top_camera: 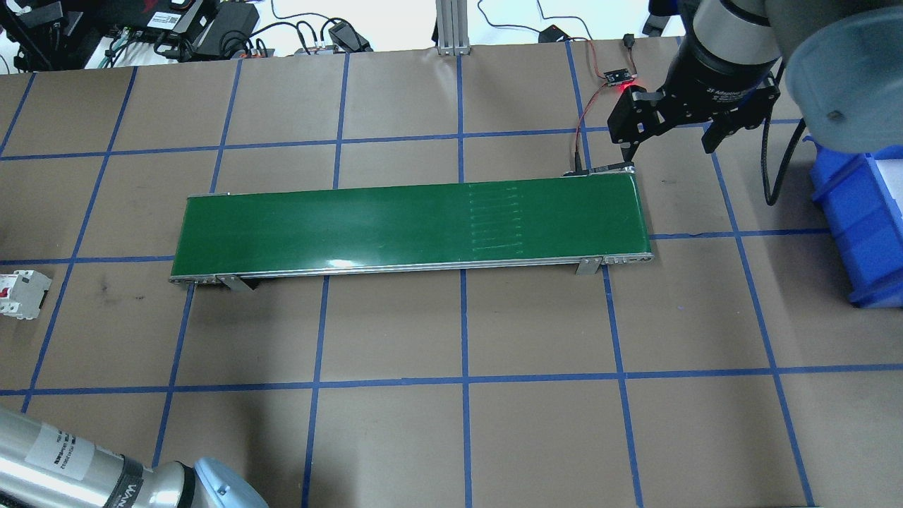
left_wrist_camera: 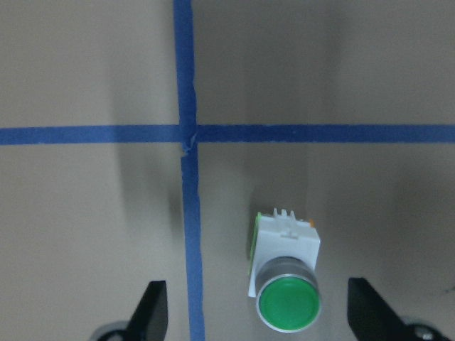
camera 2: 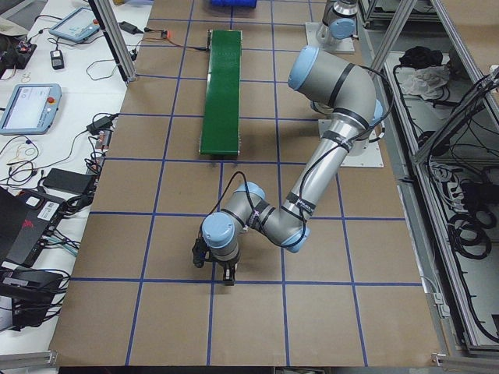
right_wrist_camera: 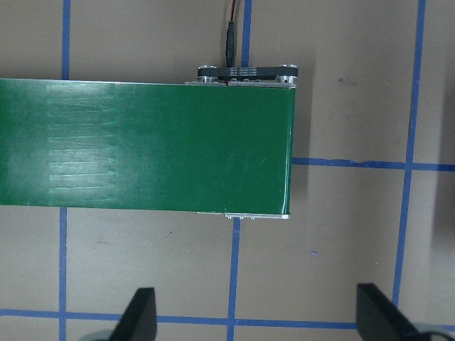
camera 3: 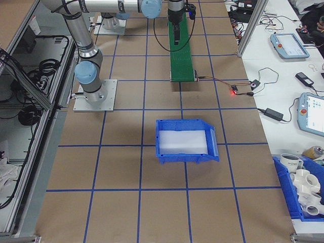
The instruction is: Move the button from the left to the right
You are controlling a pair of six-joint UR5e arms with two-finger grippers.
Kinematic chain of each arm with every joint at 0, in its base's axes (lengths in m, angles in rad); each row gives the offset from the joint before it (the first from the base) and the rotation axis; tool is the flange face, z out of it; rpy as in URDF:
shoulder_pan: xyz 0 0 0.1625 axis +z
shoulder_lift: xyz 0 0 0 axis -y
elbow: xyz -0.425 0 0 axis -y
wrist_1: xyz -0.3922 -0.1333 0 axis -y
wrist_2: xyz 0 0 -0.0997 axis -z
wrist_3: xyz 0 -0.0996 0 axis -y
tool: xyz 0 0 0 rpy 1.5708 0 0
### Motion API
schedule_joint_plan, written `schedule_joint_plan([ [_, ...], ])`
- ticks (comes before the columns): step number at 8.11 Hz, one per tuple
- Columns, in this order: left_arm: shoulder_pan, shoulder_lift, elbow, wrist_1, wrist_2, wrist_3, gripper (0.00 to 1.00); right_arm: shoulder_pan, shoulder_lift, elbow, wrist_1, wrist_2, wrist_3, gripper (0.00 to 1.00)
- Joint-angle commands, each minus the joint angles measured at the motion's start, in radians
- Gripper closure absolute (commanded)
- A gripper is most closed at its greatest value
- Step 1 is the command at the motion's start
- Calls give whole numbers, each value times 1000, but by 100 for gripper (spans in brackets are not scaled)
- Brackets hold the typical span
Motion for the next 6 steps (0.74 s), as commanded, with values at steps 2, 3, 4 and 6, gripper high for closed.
schedule_joint_plan([
  [2, 0, 0, -2, 12, -1, -7, 22, 0, 0, 1, 0, 0, 3, 0],
  [3, 0, 1, -4, 10, 0, -9, 22, 0, 0, 1, 0, 0, 3, 0],
  [4, 0, 0, -7, 8, -1, -10, 22, 0, 1, 1, 0, -1, 3, 0],
  [6, 0, 1, -8, 4, 0, -23, 49, 0, 2, 1, 0, -1, 3, 0],
])
